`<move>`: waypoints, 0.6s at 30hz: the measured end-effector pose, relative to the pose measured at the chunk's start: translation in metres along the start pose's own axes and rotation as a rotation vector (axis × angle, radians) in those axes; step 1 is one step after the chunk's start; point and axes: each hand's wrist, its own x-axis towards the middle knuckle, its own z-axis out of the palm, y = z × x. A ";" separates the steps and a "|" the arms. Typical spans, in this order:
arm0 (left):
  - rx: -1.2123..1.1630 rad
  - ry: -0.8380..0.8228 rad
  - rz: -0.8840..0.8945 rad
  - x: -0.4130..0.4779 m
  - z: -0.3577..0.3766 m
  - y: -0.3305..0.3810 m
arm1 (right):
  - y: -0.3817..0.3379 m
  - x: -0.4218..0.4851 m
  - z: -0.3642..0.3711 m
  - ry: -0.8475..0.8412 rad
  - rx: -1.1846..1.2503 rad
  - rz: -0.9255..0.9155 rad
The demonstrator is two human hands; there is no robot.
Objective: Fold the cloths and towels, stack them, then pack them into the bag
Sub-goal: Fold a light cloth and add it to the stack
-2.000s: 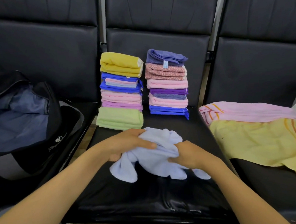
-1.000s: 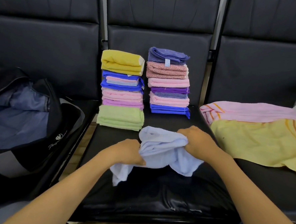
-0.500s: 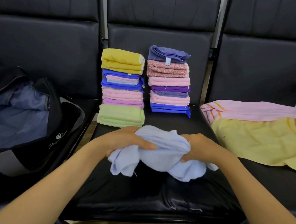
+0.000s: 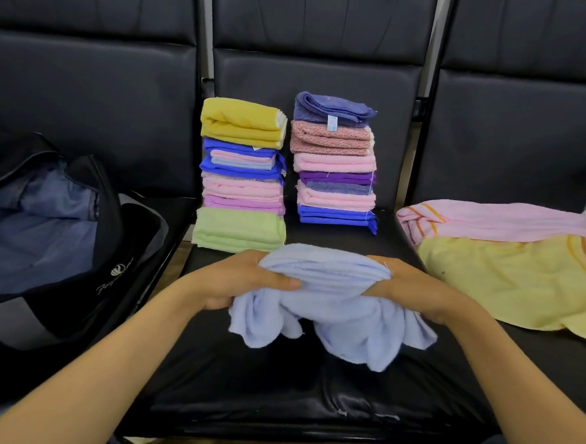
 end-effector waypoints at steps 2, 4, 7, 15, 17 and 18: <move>-0.051 0.004 0.044 0.001 0.000 0.002 | -0.003 -0.002 -0.001 -0.063 0.007 0.020; -0.022 0.001 0.081 0.003 0.000 0.003 | -0.006 -0.005 0.000 -0.132 -0.051 0.041; 0.189 -0.056 0.057 0.007 0.000 -0.001 | -0.003 -0.007 0.007 -0.132 -0.373 0.143; 0.805 0.073 -0.140 0.006 0.011 -0.024 | 0.013 0.003 0.008 0.037 -1.003 0.165; 0.733 0.045 -0.059 -0.003 0.006 -0.018 | 0.006 -0.006 0.002 0.032 -0.862 0.127; 0.671 0.036 -0.022 -0.009 0.004 -0.012 | -0.001 -0.012 -0.002 0.037 -0.767 0.098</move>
